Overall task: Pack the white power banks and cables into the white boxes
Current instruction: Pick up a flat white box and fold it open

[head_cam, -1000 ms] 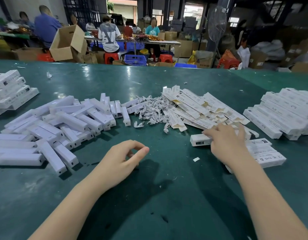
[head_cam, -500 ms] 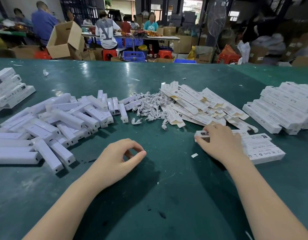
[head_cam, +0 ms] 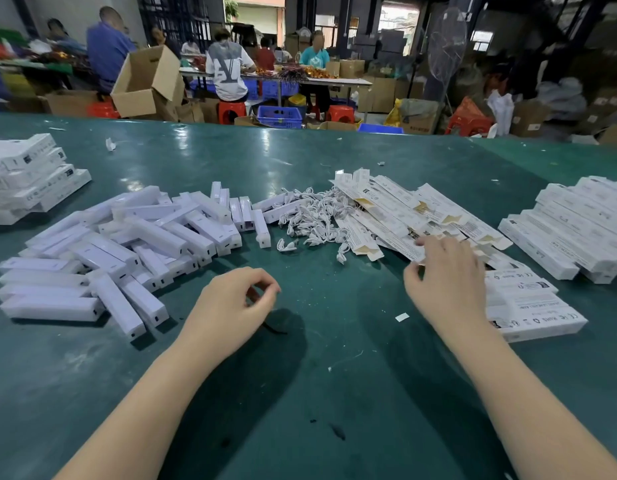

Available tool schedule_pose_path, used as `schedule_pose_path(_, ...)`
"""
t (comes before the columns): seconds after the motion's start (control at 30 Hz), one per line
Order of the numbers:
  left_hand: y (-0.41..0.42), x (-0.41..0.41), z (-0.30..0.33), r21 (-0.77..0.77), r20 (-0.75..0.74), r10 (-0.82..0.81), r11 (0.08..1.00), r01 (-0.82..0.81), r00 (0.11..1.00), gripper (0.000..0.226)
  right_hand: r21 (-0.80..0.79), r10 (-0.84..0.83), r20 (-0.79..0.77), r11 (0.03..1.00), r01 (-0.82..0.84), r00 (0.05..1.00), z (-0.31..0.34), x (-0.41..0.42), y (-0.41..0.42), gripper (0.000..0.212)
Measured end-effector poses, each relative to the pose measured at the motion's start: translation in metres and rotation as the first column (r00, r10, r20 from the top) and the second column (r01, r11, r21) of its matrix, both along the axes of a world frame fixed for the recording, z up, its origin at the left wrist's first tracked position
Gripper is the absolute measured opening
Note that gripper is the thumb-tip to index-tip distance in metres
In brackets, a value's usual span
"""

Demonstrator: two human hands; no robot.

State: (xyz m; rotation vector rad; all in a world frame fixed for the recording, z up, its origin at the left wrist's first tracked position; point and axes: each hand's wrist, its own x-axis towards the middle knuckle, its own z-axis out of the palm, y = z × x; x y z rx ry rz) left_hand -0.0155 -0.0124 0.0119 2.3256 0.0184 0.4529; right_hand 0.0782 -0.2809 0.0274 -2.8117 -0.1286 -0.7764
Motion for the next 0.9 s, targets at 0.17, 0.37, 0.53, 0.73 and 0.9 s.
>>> schedule_pose_path(0.17, -0.002, 0.000, 0.000, 0.024, -0.028, 0.021, 1.000, -0.020, 0.999, 0.018, -0.200, 0.053, -0.199, 0.975, -0.093, 0.979, -0.003, 0.024, 0.021, 0.048)
schedule_pose_path(0.37, -0.002, -0.002, 0.002, 0.061, -0.026, 0.016, 0.998, -0.014, 1.000, 0.016, -0.300, -0.122, -0.366, 0.954, 0.007, 0.923, -0.001, 0.054, 0.021, 0.042)
schedule_pose_path(0.53, -0.003, -0.001, 0.006, 0.016, -0.039, 0.028, 0.999, -0.028, 0.999, 0.017, 0.002, 0.006, -0.194, 1.000, -0.006, 0.981, 0.012, 0.046, 0.031, 0.035)
schedule_pose_path(0.73, -0.009, 0.003, 0.015, -0.583, -0.049, -0.112, 0.810, 0.063, 0.992, 0.016, 0.949, 0.676, -0.218, 0.314, -0.008, 0.704, 0.043, -0.014, 0.069, 0.019)
schedule_pose_path(0.9, -0.009, 0.004, 0.026, -0.924, 0.079, -0.235, 0.347, 0.159, 0.969, 0.063, 0.955, 0.928, -0.283, 0.249, 0.162, 0.243, 0.030, -0.055, 0.085, 0.016)
